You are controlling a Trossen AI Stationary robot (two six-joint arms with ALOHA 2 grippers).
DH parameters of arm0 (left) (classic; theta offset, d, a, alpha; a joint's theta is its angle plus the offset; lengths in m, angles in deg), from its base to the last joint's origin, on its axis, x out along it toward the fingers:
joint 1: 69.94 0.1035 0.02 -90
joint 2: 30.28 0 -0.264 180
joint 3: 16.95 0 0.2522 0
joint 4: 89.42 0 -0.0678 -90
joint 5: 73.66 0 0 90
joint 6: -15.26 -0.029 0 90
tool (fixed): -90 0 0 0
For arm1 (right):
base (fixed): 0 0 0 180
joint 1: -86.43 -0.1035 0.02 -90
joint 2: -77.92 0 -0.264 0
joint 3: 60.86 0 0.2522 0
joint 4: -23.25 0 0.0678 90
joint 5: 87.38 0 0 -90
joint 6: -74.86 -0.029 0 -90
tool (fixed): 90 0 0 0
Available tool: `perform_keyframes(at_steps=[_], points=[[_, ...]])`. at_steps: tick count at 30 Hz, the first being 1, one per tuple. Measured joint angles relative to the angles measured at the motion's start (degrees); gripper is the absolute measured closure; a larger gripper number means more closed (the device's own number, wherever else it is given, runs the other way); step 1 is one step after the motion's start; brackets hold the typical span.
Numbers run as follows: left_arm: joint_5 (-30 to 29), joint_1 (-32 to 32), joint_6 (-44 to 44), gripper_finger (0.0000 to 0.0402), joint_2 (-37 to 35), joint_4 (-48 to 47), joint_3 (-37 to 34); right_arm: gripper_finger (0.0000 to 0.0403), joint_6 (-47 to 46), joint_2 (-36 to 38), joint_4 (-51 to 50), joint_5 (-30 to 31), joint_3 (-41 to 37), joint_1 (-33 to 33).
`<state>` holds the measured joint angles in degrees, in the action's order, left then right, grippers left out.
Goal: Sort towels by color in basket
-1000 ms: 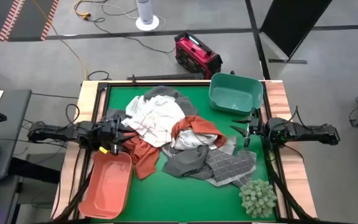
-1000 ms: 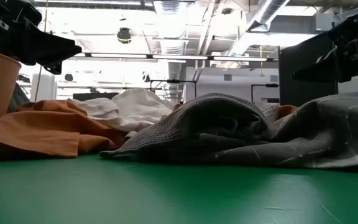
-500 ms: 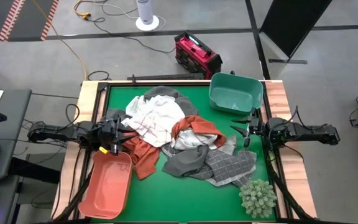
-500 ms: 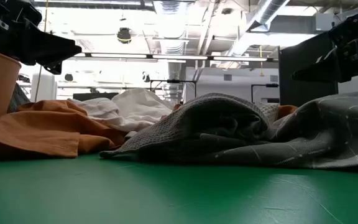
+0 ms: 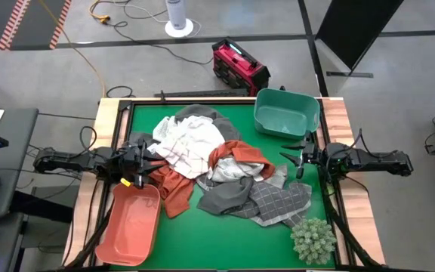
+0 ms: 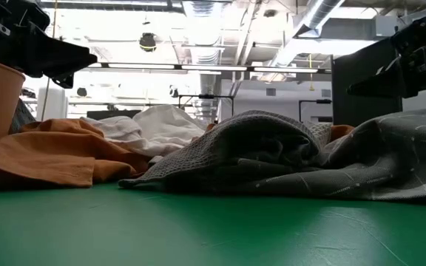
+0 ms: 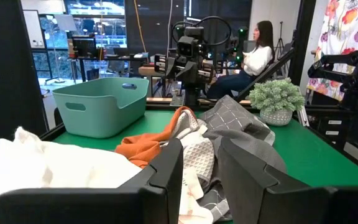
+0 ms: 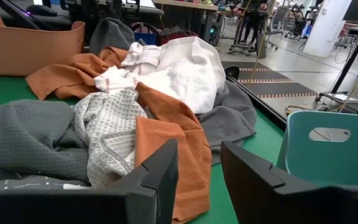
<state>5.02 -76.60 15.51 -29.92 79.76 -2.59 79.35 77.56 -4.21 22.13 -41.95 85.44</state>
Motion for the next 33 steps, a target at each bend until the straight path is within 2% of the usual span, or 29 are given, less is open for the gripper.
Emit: perform_keyframes(at_steps=[29, 31, 33], points=[[-0.22, 0.0, 0.17, 0.0309, 0.02, 2.2, 0.0, 0.0249, 0.02, -0.01, 1.26, 0.0, -0.11, 0.01], [-0.24, -0.01, 1.92, 0.0309, 0.0, 5.06, 0.0, 0.0249, -1.97, -0.02, 3.55, 0.0, -0.33, -0.11], [-0.22, -0.01, 4.71, 0.0309, 0.02, 7.38, 0.0, 0.0249, -8.33, -0.04, 7.45, 0.0, -0.38, -0.32]])
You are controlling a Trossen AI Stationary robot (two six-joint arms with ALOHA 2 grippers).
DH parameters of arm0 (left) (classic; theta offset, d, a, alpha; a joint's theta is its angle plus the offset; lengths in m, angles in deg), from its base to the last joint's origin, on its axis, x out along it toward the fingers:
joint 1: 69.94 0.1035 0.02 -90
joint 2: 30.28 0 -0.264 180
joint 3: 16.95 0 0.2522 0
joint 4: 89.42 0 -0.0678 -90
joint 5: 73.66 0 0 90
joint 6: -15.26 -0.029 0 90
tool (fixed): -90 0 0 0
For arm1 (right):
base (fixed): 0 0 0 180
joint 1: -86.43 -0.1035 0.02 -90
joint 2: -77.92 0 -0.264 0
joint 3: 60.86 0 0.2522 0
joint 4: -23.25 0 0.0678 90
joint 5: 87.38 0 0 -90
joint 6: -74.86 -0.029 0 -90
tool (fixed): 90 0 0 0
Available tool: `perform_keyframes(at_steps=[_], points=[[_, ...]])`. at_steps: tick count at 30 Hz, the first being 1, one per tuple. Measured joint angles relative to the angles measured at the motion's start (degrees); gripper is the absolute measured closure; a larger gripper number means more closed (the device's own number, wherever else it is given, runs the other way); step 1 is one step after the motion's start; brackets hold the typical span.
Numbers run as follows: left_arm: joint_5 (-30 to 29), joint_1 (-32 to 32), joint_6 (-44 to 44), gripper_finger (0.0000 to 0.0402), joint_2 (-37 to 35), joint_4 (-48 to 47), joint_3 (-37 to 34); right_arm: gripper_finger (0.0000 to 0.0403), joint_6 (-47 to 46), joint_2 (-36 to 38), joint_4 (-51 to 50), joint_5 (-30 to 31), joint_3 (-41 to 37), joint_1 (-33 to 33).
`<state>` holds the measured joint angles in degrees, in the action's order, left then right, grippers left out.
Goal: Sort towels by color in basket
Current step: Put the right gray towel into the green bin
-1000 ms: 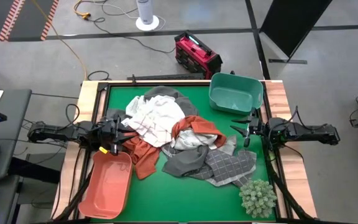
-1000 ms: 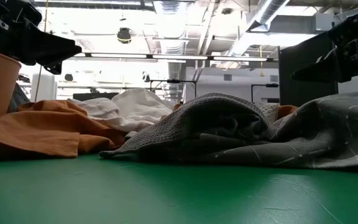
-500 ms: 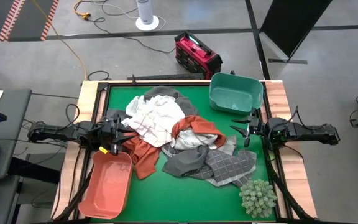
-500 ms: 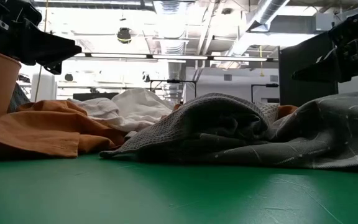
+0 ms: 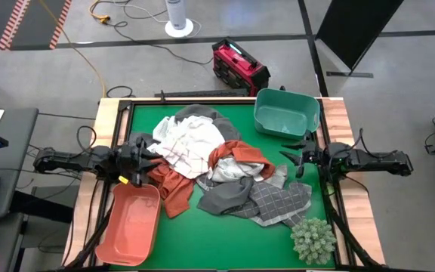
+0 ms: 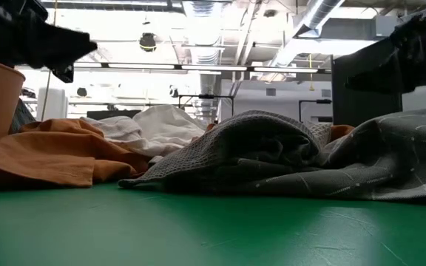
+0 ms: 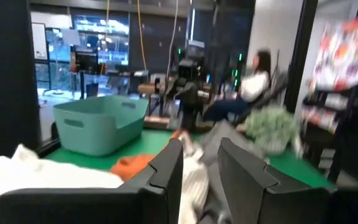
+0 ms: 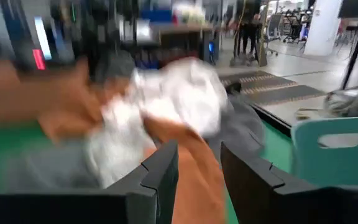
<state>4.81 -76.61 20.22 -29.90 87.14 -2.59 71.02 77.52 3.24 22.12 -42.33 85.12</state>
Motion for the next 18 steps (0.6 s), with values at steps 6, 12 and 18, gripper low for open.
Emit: perform_keyframes(at_steps=[6, 12, 18], points=[[0.06, -0.01, 6.51, 0.0309, 0.0, 0.37, 1.05, 0.0249, -9.97, 0.04, 11.37, 0.0, 0.11, -0.14], [-0.84, 0.01, 6.83, 0.0309, -0.02, 0.62, 1.51, 0.0249, -10.7, 0.02, 13.84, -0.02, 0.2, -0.11], [-5.29, 0.01, 7.95, 0.0309, 0.0, 1.79, 1.55, 0.0249, -13.24, -0.53, 14.49, -1.72, 0.24, -0.16]])
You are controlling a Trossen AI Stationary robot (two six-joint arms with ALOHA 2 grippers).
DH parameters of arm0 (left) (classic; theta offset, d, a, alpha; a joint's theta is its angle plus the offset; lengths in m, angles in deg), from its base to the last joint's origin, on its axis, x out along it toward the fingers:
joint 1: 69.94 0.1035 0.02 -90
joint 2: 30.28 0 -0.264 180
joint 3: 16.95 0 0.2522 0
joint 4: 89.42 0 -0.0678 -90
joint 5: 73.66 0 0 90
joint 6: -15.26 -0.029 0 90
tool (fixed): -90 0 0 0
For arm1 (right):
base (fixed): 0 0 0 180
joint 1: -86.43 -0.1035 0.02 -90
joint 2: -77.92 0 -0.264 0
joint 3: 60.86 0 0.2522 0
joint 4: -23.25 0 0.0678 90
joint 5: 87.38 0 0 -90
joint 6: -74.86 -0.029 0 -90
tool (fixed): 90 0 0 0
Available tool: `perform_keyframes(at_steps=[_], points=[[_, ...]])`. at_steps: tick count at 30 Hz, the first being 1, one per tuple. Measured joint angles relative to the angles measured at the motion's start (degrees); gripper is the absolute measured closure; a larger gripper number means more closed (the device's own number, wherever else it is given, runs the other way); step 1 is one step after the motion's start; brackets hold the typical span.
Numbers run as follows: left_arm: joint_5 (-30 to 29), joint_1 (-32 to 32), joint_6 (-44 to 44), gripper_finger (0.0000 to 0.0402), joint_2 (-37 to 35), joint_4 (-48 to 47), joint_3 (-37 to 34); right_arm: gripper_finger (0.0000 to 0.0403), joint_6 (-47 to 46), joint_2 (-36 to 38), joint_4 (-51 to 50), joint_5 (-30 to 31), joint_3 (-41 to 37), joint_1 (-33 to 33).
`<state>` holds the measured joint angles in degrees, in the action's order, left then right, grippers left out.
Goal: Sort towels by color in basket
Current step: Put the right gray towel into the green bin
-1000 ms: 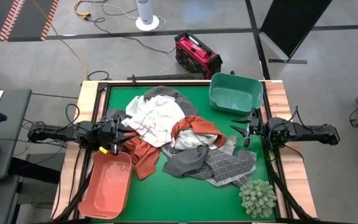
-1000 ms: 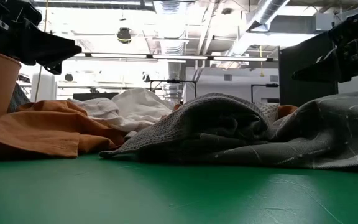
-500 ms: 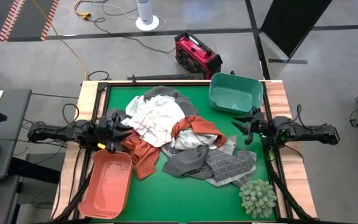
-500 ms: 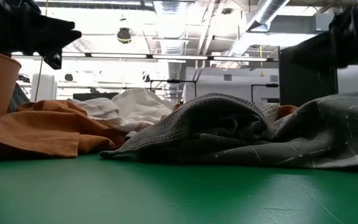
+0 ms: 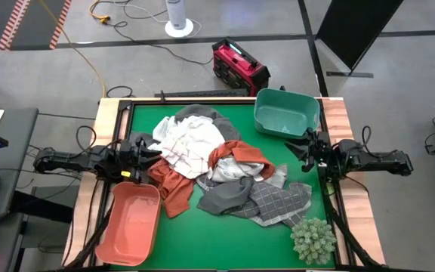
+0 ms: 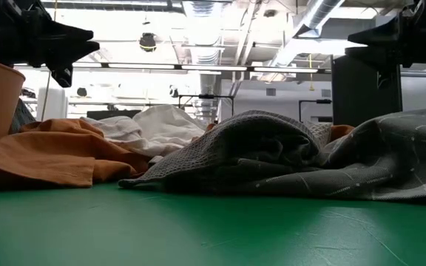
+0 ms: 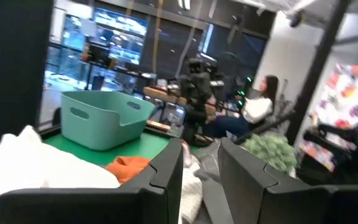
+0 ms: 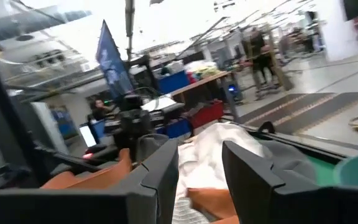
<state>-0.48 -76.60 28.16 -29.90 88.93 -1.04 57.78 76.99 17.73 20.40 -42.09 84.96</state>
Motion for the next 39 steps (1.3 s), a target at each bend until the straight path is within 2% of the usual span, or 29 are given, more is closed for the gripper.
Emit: perform_keyframes(at_steps=[4, 8, 13, 17, 23, 29, 32, 35, 39], points=[[-0.53, 0.0, -1.79, 0.0309, -0.02, 1.96, 0.14, 0.0249, -1.4, -3.35, 6.06, -1.68, 0.07, -0.02], [-2.36, 0.0, -2.13, 0.0309, 0.65, -0.87, 2.06, 0.0249, -1.53, -9.8, 9.83, -2.97, 1.13, -0.04], [-3.46, 0.0, -2.66, 0.0309, 2.92, -2.41, 5.1, 0.0249, -1.75, -23.07, 8.86, -2.98, 6.49, -2.07], [-4.97, 0.0, -5.23, 0.0309, 5.94, -2.29, 7.23, 0.0249, 0.1, -36.32, 7.31, -2.99, 14.19, -5.14], [-11.32, 0.0, -7.88, 0.0309, 10.74, -2.02, 10.71, 0.0249, 5.11, -55.7, -6.89, -2.99, 31.2, -9.25], [-11.75, 0.0, -10.05, 0.0309, 15.22, -2.55, 16.3, 0.0249, 6.47, -72.02, -30.61, -2.95, 49.16, -10.97], [-11.71, 0.0, -11.18, 0.0309, 17.14, -3.83, 19.23, 0.0247, 6.78, -79.38, -38.23, -2.93, 55.97, -11.73], [-11.69, 0.0, -12.44, 0.0309, 18.89, -4.09, 21.66, 0.0231, 8.0, -86.55, -44.27, -2.95, 62.01, -12.8], [-11.68, 0.0, -13.29, 0.0309, 20.75, -4.01, 23.68, 0.0181, 8.11, -95.16, -53.56, -2.97, 70.8, -14.49]])
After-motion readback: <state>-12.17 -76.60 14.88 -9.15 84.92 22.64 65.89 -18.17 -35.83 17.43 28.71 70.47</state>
